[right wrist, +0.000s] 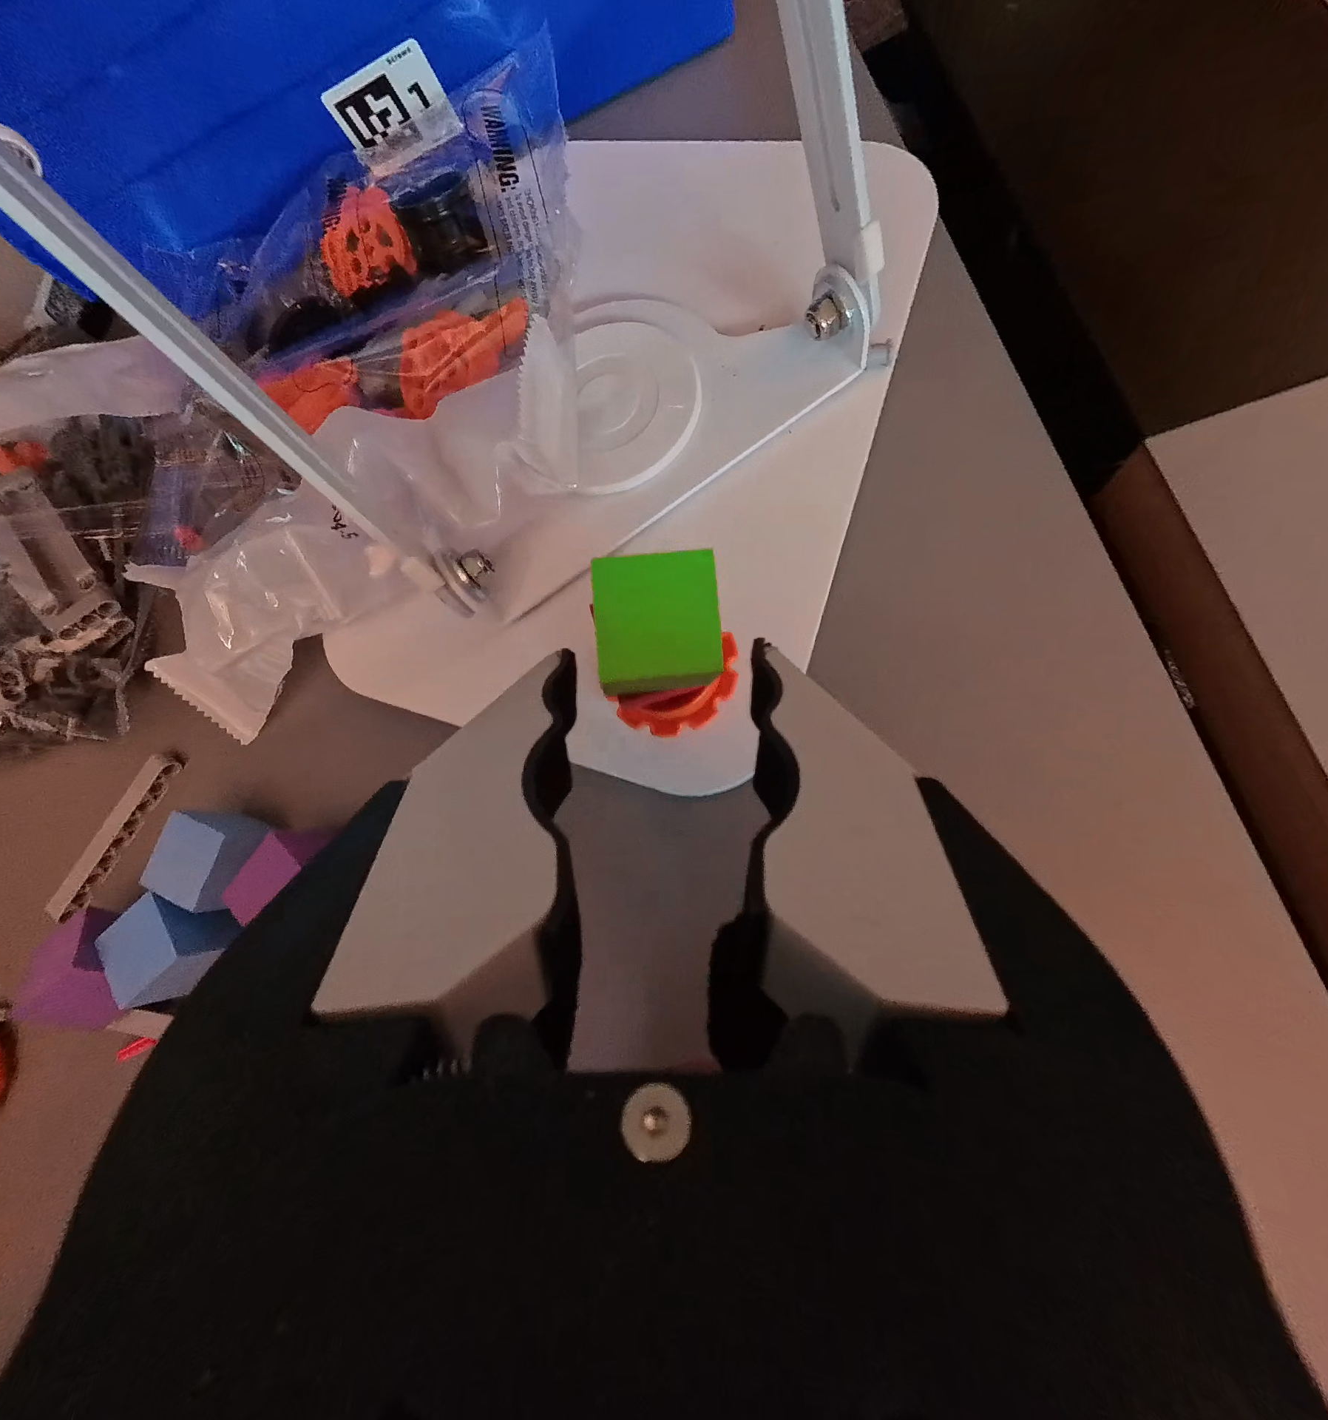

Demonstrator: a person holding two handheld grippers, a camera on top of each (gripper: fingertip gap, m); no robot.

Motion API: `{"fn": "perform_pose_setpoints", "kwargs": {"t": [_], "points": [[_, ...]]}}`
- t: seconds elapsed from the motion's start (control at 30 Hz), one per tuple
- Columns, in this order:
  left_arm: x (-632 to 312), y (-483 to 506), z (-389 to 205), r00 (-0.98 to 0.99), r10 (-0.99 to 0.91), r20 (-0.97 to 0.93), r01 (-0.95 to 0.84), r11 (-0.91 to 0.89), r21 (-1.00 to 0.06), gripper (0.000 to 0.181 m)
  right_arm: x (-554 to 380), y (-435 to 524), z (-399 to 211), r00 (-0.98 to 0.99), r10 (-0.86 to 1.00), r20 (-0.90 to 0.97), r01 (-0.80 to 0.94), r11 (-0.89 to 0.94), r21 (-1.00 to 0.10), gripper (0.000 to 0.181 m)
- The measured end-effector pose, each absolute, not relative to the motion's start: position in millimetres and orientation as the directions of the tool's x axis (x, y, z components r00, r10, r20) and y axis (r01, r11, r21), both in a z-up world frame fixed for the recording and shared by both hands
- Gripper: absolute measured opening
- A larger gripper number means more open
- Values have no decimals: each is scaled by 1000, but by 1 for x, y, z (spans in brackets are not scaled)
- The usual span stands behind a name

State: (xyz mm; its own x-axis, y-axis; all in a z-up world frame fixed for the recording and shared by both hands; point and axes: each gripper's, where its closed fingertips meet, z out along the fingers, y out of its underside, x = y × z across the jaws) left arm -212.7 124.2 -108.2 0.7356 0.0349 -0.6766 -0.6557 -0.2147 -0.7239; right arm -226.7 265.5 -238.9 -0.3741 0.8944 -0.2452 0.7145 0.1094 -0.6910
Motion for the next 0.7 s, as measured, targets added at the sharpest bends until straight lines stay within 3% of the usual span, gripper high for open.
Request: {"fn": "perform_pose_setpoints", "kwargs": {"t": [0.1,0.37,0.7], "points": [[-213,124,-108,734,34,-678,-657,-217,-722,49,-230,262,-242,-393,880,-269,712,106,-694,28],[-212,124,-108,735,35,-677,-656,-216,-723,49,-231,261,-229,-435,879,-194,658,163,-736,27],[-213,124,-108,734,34,-679,-657,-217,-722,49,-231,266,-234,-469,883,25,669,373,-643,27]]}}
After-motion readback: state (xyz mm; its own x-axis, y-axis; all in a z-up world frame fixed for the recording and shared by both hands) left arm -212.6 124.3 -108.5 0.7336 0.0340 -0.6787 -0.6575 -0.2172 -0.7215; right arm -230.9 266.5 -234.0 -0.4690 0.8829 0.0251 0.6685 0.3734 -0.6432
